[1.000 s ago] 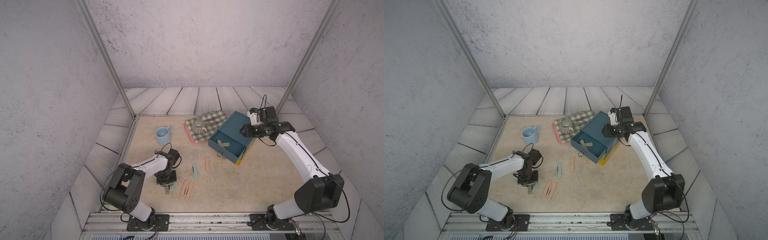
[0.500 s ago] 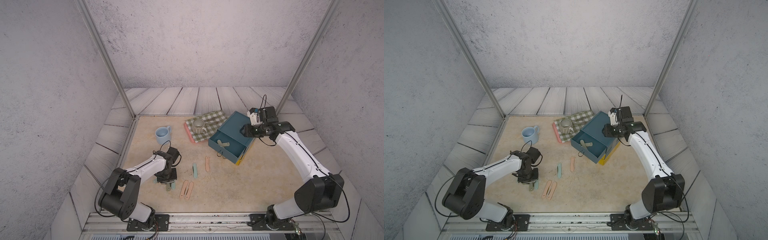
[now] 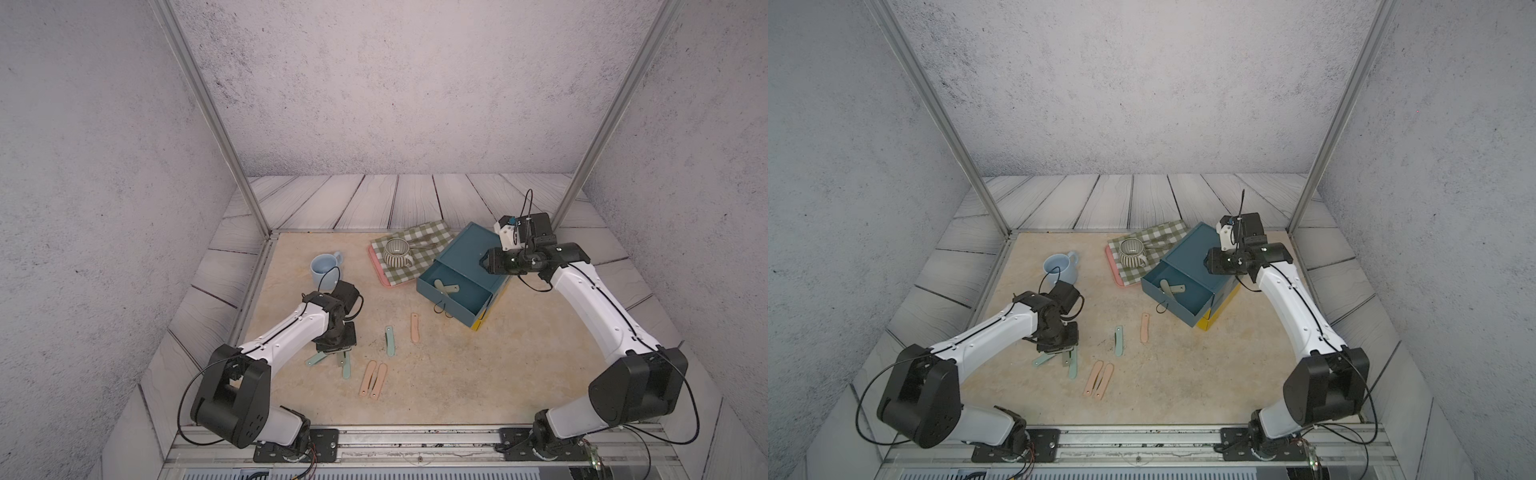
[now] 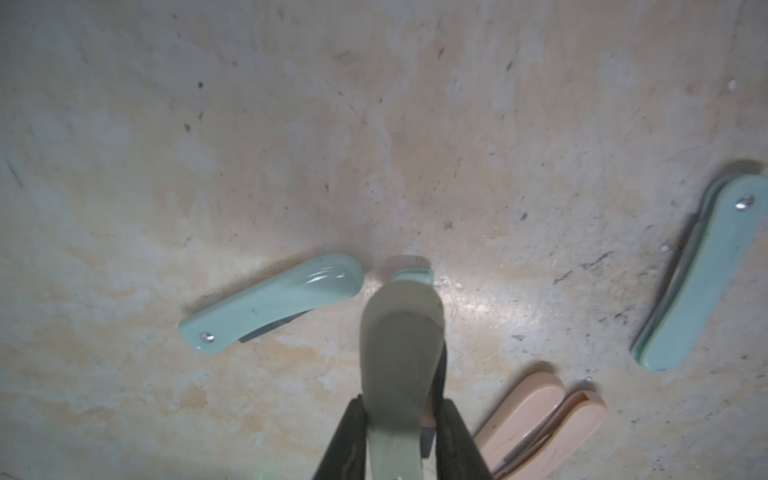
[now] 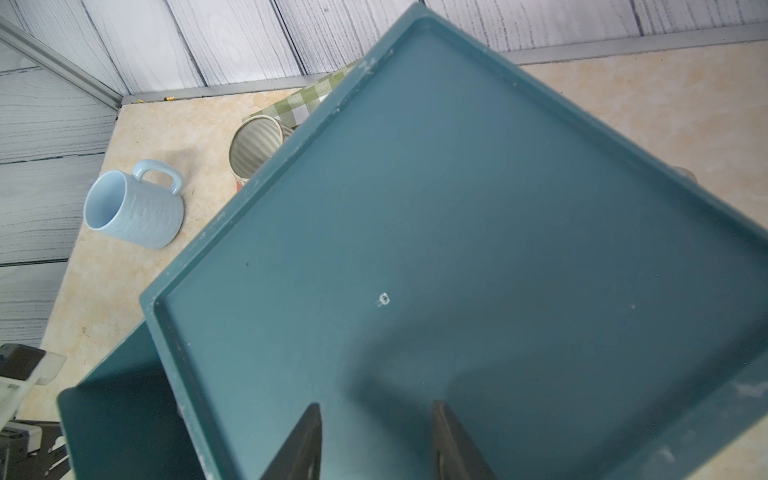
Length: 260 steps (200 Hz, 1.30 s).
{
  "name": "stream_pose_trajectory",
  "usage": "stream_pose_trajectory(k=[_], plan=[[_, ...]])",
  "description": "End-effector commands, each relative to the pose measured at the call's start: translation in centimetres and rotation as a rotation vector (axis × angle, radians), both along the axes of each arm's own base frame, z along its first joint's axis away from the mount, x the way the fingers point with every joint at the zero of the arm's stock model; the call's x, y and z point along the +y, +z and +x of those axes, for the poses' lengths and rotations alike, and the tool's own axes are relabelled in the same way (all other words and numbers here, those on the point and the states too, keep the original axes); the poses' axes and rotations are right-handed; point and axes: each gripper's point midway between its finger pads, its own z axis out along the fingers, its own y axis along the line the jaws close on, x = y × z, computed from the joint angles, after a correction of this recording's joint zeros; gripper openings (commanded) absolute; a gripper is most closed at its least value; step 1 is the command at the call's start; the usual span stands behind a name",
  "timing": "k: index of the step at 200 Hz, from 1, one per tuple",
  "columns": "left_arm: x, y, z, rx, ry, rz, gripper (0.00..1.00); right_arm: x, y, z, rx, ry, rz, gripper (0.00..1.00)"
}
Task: Place the fruit knives into the drawer by color
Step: Pick up the fruit knife from the center of the board, then place the fruit knife in the drawer.
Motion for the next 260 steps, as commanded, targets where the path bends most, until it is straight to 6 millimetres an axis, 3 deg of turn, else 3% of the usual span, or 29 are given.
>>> stream_pose_trajectory(k=[1,44,82,188,222,260], plan=[[-0.6,0.7,0.4,0.01,-0.009,-0.012,0.14,-1.6,-7.8,-5.4,0.372,-0.028,-0.096,0.44],[-2.6,2.7,1.6,-0.023,-0.019,-0.068,0.14,-1.6,-7.9,-5.3,0.377,-0.03,-0.094,0.44],[-5.6,6.1,2.9,-0.091,-0.045,-0.152,0.14,-1.5,-8.0,-5.2,0.38,-0.03,-0.091,0.44],[-18.7,18.4,6.2,-0.287,-0.144,-0.504,0.15,-1.3,-8.5,-4.9,0.393,-0.027,-0.085,0.44],[-22.4,21.1,6.7,-0.31,-0.162,-0.613,0.16,-1.3,-9.0,-4.9,0.402,-0.026,-0.086,0.44],[-26.5,22.7,7.4,-0.308,-0.148,-0.753,0.15,-1.2,-9.2,-4.9,0.407,-0.026,-0.082,0.44]])
